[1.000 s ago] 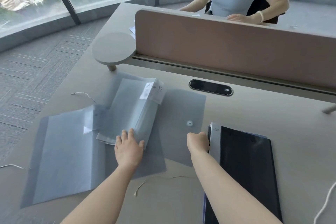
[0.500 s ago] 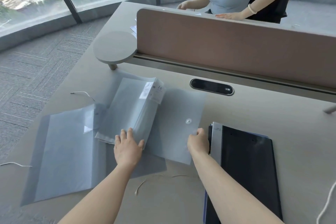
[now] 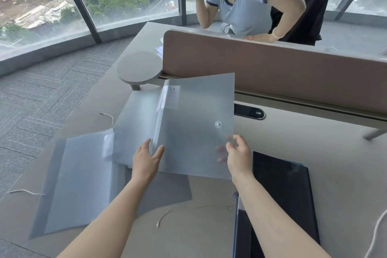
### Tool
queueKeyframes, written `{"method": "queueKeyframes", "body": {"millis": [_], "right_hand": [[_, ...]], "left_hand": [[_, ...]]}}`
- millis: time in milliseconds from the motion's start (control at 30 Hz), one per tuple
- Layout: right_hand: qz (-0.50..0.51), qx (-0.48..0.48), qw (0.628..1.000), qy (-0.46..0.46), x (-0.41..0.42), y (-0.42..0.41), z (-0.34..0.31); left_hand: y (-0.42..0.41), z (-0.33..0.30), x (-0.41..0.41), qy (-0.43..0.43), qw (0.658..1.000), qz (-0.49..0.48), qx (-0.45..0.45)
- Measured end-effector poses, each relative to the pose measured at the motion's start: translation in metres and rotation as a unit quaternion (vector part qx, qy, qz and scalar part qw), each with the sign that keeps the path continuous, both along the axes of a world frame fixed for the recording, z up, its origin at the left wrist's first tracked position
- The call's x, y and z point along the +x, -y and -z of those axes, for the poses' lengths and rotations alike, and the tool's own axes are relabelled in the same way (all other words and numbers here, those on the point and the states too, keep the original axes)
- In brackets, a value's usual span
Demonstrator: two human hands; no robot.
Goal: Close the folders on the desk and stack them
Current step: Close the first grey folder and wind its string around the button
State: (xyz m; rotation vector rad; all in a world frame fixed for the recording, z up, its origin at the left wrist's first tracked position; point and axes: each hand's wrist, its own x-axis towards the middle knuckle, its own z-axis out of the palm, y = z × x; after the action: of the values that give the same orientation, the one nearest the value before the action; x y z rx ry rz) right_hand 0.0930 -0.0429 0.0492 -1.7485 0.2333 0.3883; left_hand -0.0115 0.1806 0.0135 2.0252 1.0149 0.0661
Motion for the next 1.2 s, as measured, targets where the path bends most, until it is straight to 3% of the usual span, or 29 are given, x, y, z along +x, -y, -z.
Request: {"method": "queueKeyframes", "body": {"millis": [267, 567, 867, 1200], "right_hand": [[-0.023, 0.093, 0.995, -0.007, -0.01, 0.007, -0.025], [-0.046, 0.147, 0.988, 0.01, -0.016, 0.006, -0.048], [-0.064, 0.131, 0.986, 0.081, -0.014, 0.007, -0.049], [-0.096, 0.128, 0.986, -0.049, -0.024, 0.019, -0.011]], "left_hand": [[-0.006, -0.041, -0.01, 0.112, 0.988, -0.034, -0.099], [-0.003, -0.101, -0.02, 0.27, 0.939, -0.015, -0.212], [-0.002, -0.105, -0.038, 0.302, 0.88, -0.012, -0.367], [0.013, -0.068, -0.057, 0.254, 0.867, -0.02, -0.427]]}}
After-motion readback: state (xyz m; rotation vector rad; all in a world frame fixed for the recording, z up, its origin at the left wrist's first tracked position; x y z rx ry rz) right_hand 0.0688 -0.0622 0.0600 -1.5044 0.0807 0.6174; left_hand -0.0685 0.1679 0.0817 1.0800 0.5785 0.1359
